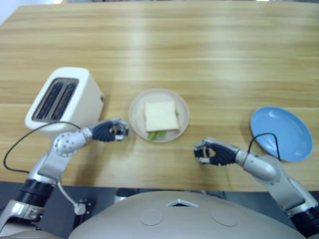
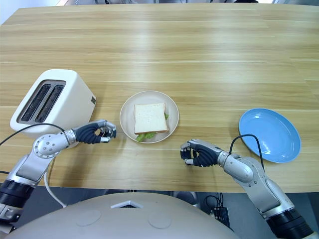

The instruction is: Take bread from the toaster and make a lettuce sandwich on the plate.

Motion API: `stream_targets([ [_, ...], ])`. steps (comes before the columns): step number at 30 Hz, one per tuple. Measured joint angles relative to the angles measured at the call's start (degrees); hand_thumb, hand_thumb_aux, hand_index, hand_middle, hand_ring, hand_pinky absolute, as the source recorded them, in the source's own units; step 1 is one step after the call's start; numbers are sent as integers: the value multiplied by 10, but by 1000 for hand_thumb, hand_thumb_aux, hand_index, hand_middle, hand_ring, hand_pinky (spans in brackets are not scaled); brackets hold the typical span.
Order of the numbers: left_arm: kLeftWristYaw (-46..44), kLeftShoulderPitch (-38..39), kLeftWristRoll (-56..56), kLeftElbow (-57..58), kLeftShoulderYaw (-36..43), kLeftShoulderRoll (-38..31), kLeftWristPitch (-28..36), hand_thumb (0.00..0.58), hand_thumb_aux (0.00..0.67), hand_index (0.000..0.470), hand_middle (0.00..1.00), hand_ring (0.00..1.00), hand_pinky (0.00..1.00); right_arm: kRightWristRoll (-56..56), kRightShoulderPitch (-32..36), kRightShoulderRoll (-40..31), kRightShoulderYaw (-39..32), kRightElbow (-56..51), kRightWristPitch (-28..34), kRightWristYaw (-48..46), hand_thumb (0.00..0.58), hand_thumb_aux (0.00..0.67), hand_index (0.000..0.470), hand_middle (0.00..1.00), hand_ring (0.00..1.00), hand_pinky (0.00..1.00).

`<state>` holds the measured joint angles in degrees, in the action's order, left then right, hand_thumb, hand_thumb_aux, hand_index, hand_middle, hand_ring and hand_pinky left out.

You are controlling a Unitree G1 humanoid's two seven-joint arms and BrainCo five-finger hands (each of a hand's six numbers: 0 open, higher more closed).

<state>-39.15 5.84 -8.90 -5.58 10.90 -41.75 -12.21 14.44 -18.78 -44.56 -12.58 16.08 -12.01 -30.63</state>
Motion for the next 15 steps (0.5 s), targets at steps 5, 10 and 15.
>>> stream_targets([
  [5,-17,-35,-34,43,39,8,19,580,670,460,1000,1000,1000,47,58,68,-77,-45,2,-11,580,670,460,1000,1000,1000],
  [10,15,-107,-137,130,105,45,22,580,670,460,1000,1000,1000,92,113,147,-139,-122,-29,18,580,670,460,1000,1000,1000],
  [15,53,-186,-187,221,150,106,7,580,670,460,1000,1000,1000,159,196,190,-167,-239,-69,107,580,670,460,1000,1000,1000],
])
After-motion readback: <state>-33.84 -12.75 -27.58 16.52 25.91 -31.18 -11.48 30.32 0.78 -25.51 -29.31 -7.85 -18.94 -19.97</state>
